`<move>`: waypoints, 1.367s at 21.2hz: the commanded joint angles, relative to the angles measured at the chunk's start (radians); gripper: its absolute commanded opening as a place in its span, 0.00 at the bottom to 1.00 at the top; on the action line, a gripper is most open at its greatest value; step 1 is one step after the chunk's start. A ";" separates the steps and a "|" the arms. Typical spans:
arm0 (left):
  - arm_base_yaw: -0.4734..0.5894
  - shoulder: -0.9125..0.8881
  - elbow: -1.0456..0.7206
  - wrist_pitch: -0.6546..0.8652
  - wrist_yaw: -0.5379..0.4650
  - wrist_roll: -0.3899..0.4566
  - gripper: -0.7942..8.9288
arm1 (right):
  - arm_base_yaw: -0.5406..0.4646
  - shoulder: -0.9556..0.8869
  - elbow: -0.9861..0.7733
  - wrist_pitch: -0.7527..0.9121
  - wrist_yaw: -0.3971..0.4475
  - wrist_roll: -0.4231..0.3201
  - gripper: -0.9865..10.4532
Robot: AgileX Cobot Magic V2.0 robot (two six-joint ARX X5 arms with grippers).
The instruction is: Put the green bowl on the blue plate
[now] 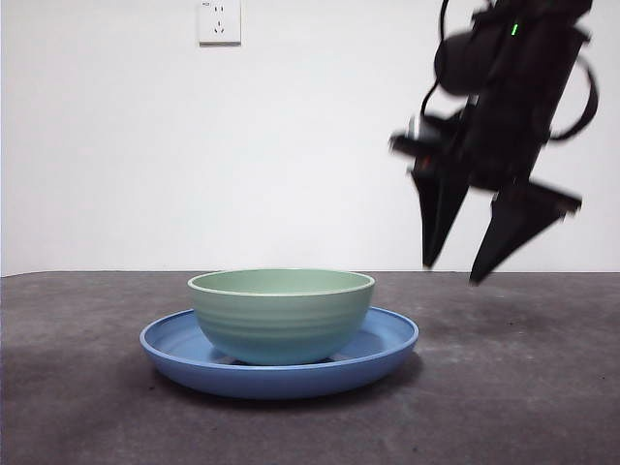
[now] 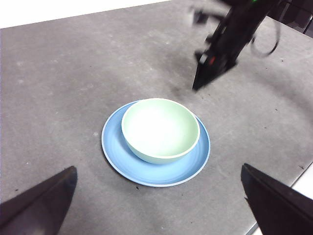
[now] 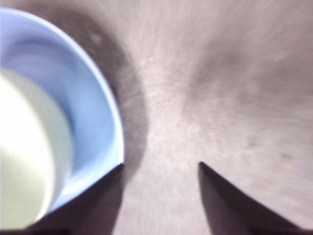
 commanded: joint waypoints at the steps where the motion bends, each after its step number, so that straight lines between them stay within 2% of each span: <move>1: -0.009 0.001 0.011 0.011 -0.005 0.001 0.88 | 0.004 -0.074 0.023 -0.002 0.003 -0.048 0.44; 3: -0.009 0.001 0.011 0.011 -0.005 0.001 0.88 | 0.002 -0.170 0.023 -0.015 0.003 -0.068 0.53; 5: -0.009 0.001 0.011 0.011 -0.005 0.001 0.88 | 0.002 -0.277 0.023 -0.066 0.007 -0.094 0.58; 9: -0.009 0.001 0.011 0.011 -0.005 0.001 0.88 | 0.005 -0.514 0.021 -0.202 0.100 -0.163 0.58; 11: -0.009 0.001 0.011 0.011 -0.005 0.001 0.88 | 0.005 -0.616 0.021 -0.275 0.100 -0.198 0.58; 15: -0.009 0.001 0.011 0.019 -0.005 0.001 0.88 | 0.005 -0.792 -0.034 -0.322 0.097 -0.204 0.58; 18: -0.009 0.001 0.011 0.019 -0.005 0.001 0.88 | 0.005 -0.906 -0.154 -0.320 0.013 -0.202 0.58; 20: -0.009 0.001 0.011 0.019 -0.005 0.001 0.88 | 0.005 -0.978 -0.243 -0.309 -0.008 -0.202 0.58; 24: -0.009 0.001 0.011 0.019 -0.005 0.001 0.88 | 0.005 -1.054 -0.327 -0.309 -0.013 -0.193 0.58; 29: -0.009 0.001 0.011 0.019 -0.005 0.001 0.88 | 0.005 -1.102 -0.351 -0.308 -0.016 -0.185 0.58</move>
